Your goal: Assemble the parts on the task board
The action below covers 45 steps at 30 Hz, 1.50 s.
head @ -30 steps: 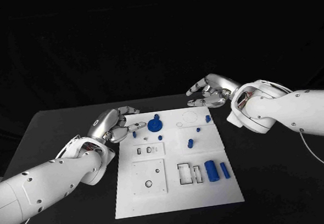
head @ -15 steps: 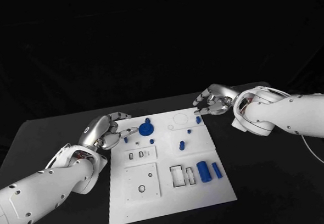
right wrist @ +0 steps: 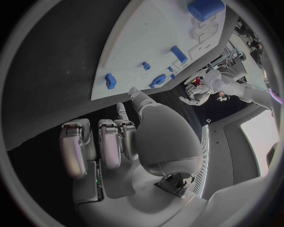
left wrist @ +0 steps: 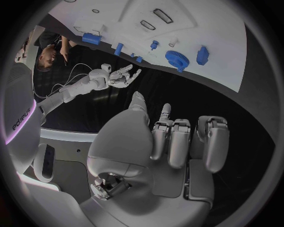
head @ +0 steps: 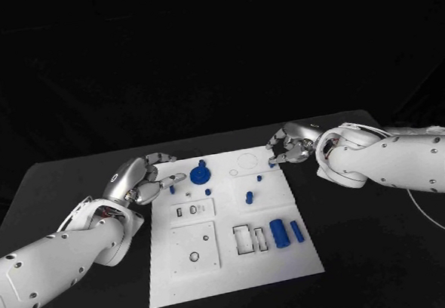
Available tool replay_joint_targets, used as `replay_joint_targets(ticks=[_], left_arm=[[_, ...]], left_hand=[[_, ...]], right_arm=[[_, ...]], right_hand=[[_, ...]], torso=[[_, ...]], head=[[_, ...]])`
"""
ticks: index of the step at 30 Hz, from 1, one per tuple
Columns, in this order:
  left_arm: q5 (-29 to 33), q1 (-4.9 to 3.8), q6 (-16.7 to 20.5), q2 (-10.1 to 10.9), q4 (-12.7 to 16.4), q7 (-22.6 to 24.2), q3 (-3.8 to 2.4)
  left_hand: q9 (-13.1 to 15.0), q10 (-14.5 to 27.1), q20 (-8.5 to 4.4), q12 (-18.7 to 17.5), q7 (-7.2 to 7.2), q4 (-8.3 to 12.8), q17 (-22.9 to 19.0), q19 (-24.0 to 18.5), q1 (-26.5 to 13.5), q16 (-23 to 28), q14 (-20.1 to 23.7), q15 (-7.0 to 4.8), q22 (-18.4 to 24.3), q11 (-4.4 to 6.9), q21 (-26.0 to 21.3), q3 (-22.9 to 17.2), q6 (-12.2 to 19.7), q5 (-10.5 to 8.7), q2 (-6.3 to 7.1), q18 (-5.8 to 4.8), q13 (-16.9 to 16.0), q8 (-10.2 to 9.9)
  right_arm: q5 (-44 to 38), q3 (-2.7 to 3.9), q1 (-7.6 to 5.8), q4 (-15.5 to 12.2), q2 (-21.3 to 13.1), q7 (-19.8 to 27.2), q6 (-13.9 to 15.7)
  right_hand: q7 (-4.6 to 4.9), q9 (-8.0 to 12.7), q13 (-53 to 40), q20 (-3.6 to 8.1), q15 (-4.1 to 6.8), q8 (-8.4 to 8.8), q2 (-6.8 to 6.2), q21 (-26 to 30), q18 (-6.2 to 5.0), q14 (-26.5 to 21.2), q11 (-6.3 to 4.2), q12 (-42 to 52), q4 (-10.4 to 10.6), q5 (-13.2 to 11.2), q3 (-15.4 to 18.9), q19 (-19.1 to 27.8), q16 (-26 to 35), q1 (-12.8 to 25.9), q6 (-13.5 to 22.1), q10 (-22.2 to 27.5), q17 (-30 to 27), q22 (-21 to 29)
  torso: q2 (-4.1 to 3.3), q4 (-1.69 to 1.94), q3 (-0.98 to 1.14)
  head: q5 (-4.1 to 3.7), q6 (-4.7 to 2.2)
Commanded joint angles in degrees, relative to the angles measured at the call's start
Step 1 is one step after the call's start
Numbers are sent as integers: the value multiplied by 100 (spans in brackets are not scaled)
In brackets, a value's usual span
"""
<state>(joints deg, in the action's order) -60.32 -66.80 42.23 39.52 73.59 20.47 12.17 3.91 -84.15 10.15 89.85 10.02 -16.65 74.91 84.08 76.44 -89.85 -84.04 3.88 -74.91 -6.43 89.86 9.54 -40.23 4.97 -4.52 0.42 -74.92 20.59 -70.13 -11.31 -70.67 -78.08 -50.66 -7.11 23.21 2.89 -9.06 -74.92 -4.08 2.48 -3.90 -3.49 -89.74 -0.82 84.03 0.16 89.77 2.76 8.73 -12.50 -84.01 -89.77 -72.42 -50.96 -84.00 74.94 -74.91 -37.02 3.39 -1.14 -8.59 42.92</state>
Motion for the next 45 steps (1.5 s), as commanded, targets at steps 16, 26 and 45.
replay_joint_targets(ticks=[16,26,45], left_arm=[[-25,-3,-8,18,21,53,-4],[-26,-3,-13,37,25,48,-4],[-26,-3,-15,36,23,43,-4]], left_hand=[[0,-585,26,15,6,4,1509,592,-18,-15,-596,-9,-1509,11,14,27,-45,28,-56,-42,-1508,-25],[0,-585,25,15,5,6,1509,592,-5,-15,-596,-11,-1509,12,14,30,-55,31,-65,-42,-1508,-37],[0,-585,25,15,5,6,1509,592,-5,-15,-596,-11,-1509,12,14,30,-55,31,-65,-42,-1508,-37]], right_arm=[[-659,1,71,139,113,-296,-356],[-766,1,119,215,183,-370,-397],[-816,2,140,336,267,-480,-450]], right_hand=[[-54,34,-1508,50,49,6,49,-26,82,597,-58,23,-101,7,-22,-599,-23,-185,15,-600,1506,-1509],[-43,41,-1508,62,60,-9,95,-26,82,597,-68,23,-121,42,-48,-599,-23,-243,-41,-600,1506,-1509],[-34,60,-1508,69,66,12,121,-26,82,597,-73,23,-130,67,-64,-599,-23,-274,-14,-600,1506,-1509]], torso=[[8,1,3],[6,0,2],[3,3,1]], head=[[-6,-9],[11,-37],[30,-15]])
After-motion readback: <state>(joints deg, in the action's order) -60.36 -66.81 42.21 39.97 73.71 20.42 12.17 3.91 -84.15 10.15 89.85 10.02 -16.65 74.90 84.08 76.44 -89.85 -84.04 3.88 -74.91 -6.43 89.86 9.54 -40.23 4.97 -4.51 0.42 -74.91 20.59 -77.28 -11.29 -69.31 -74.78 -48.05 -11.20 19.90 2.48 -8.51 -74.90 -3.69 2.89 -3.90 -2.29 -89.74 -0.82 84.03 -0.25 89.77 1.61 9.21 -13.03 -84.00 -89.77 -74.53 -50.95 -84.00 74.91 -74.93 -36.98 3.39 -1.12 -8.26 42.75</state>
